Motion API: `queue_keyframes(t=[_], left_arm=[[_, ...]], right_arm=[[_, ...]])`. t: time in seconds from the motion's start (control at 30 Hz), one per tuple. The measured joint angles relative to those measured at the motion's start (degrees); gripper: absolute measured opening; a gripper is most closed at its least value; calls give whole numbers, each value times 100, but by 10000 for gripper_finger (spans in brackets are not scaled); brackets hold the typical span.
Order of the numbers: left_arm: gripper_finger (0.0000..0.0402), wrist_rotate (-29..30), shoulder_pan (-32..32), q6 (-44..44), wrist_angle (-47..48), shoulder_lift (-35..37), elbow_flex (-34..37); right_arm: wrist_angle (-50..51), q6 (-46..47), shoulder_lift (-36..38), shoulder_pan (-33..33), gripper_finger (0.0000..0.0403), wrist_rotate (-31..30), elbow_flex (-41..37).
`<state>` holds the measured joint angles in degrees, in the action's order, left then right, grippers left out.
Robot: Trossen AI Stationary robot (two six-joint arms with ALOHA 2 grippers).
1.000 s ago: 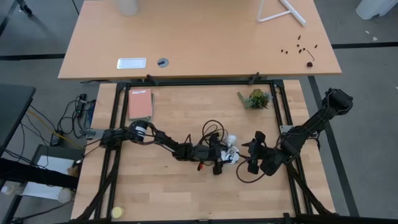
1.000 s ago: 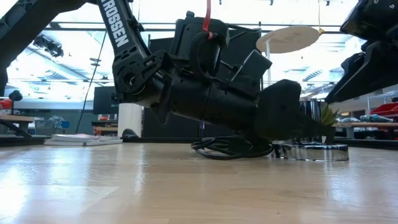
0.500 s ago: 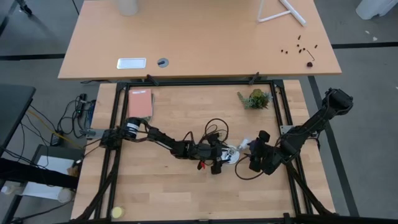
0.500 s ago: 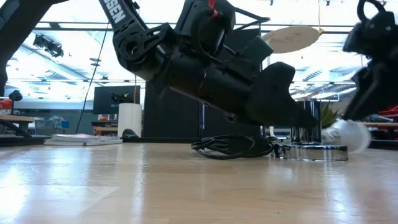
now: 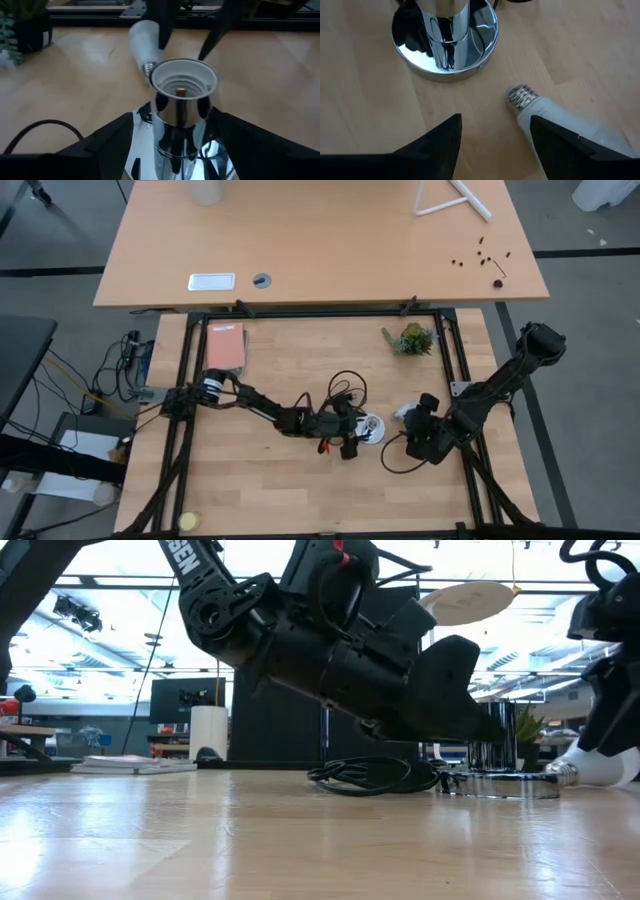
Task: Screw lightbulb
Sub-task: Return to Home Position
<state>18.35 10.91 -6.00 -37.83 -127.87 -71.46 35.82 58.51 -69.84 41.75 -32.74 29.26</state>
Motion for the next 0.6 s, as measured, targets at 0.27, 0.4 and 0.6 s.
queue_keyframes(t=[0.27, 0.4, 0.6], left_arm=[[298, 33, 3, -2, 868, 452, 0], [298, 29, 3, 83, 1386, 654, 0], [298, 48, 38, 125, 1598, 737, -2]], right_arm=[[5, -14, -6, 23, 244, -238, -5], [-9, -45, -9, 38, 244, -412, -100], [-68, -36, -11, 40, 244, -421, -196]])
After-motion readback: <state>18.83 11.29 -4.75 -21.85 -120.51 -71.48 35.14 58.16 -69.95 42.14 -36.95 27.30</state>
